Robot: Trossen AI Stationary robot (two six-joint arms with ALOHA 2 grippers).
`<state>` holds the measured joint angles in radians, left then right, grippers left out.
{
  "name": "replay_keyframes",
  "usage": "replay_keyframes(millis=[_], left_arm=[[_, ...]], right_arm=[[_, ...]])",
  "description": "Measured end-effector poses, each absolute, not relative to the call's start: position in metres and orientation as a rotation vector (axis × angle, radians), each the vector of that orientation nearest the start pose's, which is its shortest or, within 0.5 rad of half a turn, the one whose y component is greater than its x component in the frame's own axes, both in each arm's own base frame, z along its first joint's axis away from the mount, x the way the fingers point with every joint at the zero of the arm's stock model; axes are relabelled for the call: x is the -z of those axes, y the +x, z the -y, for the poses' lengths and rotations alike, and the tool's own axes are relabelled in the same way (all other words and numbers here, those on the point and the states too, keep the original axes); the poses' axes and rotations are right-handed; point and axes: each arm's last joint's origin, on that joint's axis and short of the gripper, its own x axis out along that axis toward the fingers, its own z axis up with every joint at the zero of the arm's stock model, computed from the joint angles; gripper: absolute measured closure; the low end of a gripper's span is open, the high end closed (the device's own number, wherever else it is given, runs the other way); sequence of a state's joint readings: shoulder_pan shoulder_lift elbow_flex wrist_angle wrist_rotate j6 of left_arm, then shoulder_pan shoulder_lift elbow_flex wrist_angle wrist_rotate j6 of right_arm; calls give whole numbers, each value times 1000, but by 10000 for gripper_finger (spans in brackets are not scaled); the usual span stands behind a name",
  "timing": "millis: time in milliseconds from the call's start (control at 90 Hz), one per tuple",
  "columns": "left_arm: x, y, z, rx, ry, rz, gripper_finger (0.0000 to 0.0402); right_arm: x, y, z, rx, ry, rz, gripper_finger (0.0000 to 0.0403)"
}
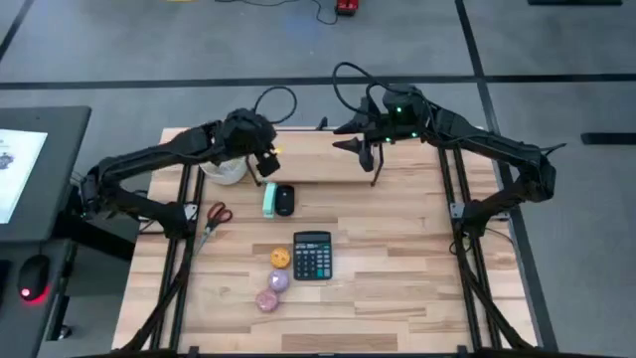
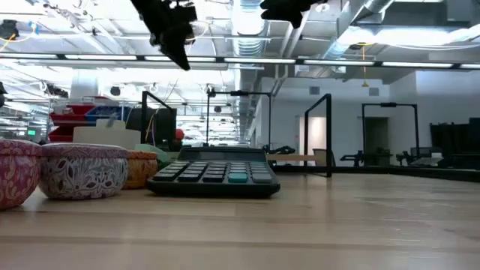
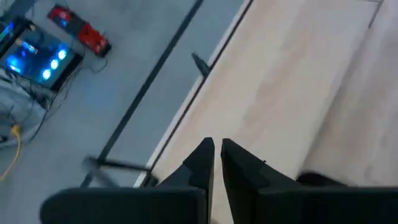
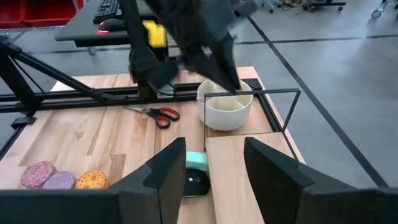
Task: Stock shelves
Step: Remove the gray pen from the white pen organizer
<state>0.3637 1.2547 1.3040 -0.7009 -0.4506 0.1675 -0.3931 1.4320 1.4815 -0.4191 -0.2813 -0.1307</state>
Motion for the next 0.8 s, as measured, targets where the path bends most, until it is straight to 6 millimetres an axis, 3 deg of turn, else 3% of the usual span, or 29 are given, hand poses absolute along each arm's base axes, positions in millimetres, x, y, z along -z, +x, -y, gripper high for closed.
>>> replay_keyframes(millis=[156, 333, 456, 622, 800], left_arm=[[-383, 212, -82, -665, 143, -918, 389], [-374, 180, -65, -661, 83, -1091, 389], [-362, 167, -61, -634, 119, -1068, 378], [-334, 156, -60, -558, 207, -1007, 325], [-294, 143, -64, -587, 181, -1103, 239]], right_arm=[[-403, 293, 113, 88, -7, -355, 251], [-403, 293, 113, 86, -16, -355, 251], [-402, 293, 113, 85, -20, -356, 251], [-402, 293, 113, 83, -33, -357, 251], [-402, 293, 113, 83, -32, -356, 251]])
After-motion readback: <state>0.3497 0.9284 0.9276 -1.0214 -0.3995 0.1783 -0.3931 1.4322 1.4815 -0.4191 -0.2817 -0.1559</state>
